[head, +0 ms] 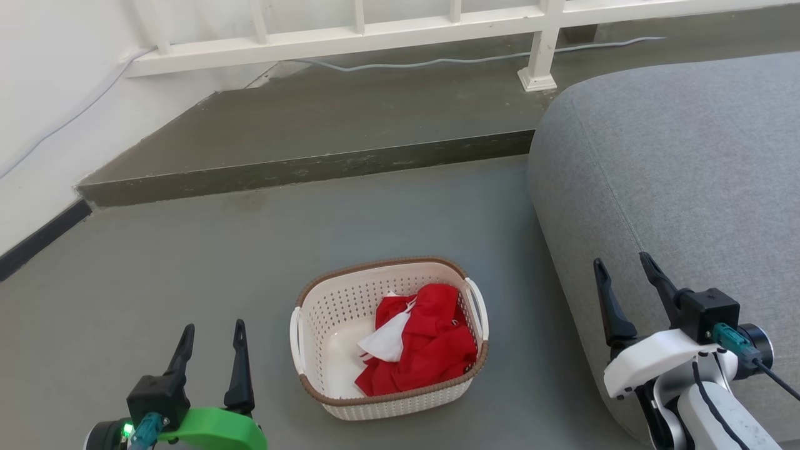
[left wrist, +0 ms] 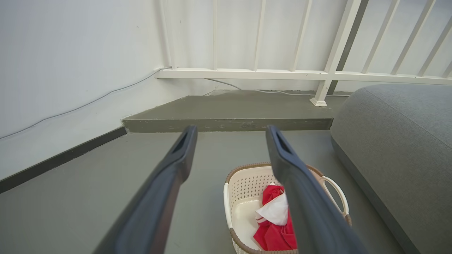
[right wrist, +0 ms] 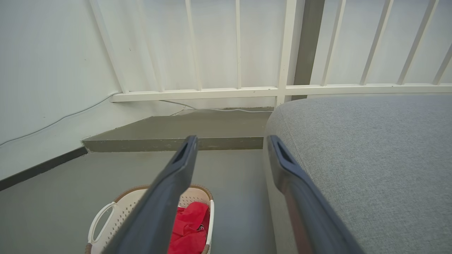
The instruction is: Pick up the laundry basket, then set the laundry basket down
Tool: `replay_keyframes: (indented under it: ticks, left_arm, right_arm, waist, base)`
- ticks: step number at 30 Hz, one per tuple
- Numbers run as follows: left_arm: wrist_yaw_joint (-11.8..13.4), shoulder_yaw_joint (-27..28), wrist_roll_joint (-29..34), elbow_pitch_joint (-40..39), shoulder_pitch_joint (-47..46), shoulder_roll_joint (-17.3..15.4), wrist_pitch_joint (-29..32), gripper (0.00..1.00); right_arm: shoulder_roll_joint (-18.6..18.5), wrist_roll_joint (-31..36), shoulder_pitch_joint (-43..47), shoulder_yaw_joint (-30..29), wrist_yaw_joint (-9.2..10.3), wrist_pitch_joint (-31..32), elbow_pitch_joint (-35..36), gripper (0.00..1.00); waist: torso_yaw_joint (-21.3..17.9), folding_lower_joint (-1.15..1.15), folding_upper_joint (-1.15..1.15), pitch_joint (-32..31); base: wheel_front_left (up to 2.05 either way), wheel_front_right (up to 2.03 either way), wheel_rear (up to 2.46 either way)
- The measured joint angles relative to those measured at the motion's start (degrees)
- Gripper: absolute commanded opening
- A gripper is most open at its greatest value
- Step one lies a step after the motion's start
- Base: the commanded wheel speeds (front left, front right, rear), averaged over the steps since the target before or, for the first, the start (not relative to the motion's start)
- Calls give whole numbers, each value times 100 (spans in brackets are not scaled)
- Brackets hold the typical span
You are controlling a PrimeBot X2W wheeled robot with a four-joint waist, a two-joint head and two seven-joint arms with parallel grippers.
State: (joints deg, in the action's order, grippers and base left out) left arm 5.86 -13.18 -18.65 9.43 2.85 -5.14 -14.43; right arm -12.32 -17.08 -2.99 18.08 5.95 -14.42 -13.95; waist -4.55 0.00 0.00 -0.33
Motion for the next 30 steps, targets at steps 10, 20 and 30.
replay_keyframes:
  ticks: [10, 20, 30]
  left_arm:
    - [26, 18, 115, -233, 172, 2, 0, 100]
    - [38, 31, 229, -349, 218, 22, 7, 0]
    - [-13, -8, -90, -157, 287, 76, 26, 0]
  right_arm:
    - [-20, 11, 154, -52, 24, 0, 148, 100]
    - [-21, 49, 247, -114, 55, 1, 230, 0]
    - [143, -233, 469, -131, -14, 34, 71, 0]
  waist:
    - [-8, 0, 0, 29]
    - [29, 0, 0, 90]
    - [56, 0, 0, 91]
  base:
    - [0, 0, 0]
    - [0, 0, 0]
    - [0, 0, 0]
